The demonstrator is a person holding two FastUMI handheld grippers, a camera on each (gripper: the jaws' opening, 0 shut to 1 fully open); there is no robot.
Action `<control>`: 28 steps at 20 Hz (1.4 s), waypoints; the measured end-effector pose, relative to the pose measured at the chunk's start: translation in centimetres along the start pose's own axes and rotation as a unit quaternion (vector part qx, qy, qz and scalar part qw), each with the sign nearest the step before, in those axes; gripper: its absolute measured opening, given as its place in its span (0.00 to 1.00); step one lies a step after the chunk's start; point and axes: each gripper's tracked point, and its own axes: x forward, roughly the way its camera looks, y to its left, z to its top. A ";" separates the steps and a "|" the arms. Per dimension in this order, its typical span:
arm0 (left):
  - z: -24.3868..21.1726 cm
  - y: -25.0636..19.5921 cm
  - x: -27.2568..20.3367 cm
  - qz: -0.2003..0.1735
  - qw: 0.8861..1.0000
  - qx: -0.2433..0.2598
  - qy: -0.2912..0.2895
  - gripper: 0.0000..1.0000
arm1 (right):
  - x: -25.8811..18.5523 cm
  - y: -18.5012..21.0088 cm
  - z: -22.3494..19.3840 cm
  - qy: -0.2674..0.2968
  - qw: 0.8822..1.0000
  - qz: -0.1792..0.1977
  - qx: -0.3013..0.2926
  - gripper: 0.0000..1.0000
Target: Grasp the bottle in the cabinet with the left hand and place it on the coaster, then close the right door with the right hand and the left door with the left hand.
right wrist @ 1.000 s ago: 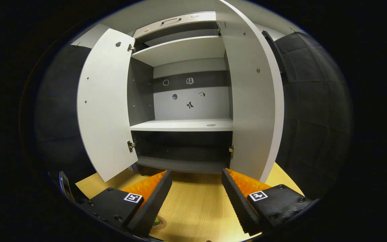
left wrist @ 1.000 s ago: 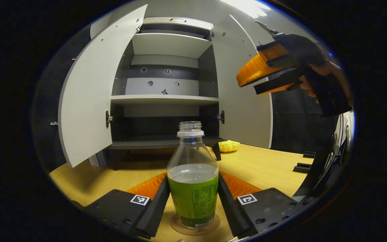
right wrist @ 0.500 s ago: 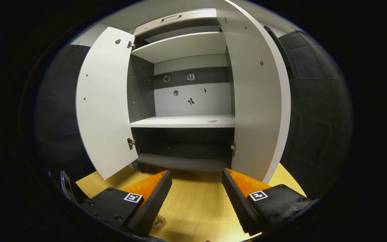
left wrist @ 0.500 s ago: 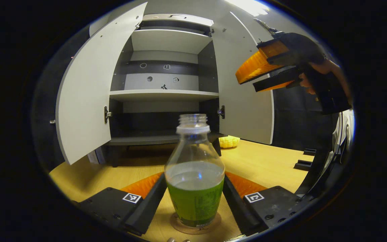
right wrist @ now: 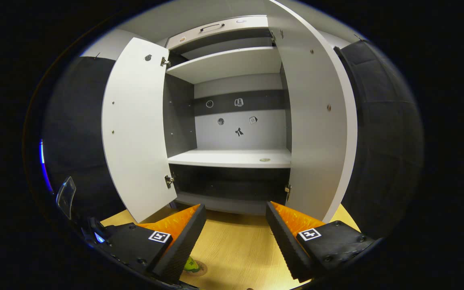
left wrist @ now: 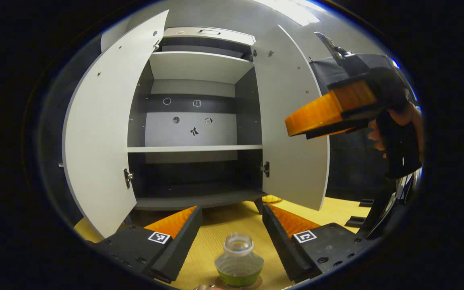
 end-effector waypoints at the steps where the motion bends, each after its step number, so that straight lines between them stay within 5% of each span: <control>1: 2.0 0.4 -0.1 0.000 1.000 0.001 -0.010 0.95 | -0.5 0.3 1.3 -0.006 1.000 0.005 0.001 0.99; 5: 9.5 1.7 -0.8 -0.009 0.999 0.038 -0.020 0.95 | -3.4 -0.3 5.7 -0.021 1.000 0.003 -0.006 0.99; 13: 18.9 2.3 -4.8 -0.049 0.998 0.017 -0.031 0.95 | -7.6 -8.5 10.1 -0.056 0.992 -0.112 -0.024 0.98; 20: 18.1 8.8 -10.3 0.044 0.999 0.006 0.012 0.96 | -6.9 -15.2 13.8 -0.105 0.979 -0.172 -0.029 1.00; 28: 17.3 18.0 -16.2 0.181 0.982 -0.046 0.028 0.99 | -3.8 -17.2 15.2 -0.110 0.980 -0.159 -0.050 0.96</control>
